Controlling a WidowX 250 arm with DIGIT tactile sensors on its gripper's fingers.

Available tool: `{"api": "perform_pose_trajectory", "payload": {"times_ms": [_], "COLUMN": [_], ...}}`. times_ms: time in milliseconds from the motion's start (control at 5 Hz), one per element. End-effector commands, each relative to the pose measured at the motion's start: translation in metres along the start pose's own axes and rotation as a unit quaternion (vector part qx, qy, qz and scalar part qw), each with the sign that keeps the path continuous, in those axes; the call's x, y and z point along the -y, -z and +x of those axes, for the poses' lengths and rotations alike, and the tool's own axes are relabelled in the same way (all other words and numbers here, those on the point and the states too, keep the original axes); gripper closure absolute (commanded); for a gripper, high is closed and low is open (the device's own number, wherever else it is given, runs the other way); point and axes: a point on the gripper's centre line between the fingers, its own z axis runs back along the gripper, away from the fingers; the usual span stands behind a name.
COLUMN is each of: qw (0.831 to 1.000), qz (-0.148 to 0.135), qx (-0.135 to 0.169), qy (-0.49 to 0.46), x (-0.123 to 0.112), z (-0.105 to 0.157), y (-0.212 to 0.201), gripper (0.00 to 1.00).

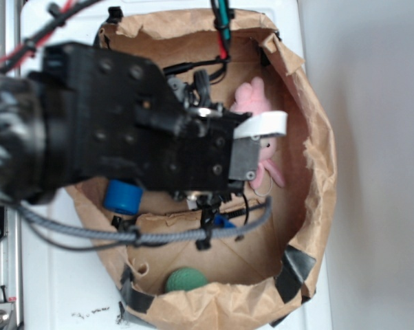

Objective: Grab the pink bunny.

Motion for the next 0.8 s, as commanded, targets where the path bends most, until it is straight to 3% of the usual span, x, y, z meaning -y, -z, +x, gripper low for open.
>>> {"api": "perform_pose_trajectory", "payload": {"times_ms": [0,200,400,600], "qw": [1.000,1.000,0.988,0.952], "qz": [-0.004,-0.004,-0.035,-0.110], "qx": [0.017,0.017,0.083,0.064], "qy": [-0.009,-0.009,-0.127,-0.277], "x": [-0.001,-0.001,0.006,-0.006], "z": [0.007,0.007,0.020,0.030], "y": [-0.011,-0.011,0.002,-0.007], "gripper": [0.00,0.00,0.00,0.00]}}
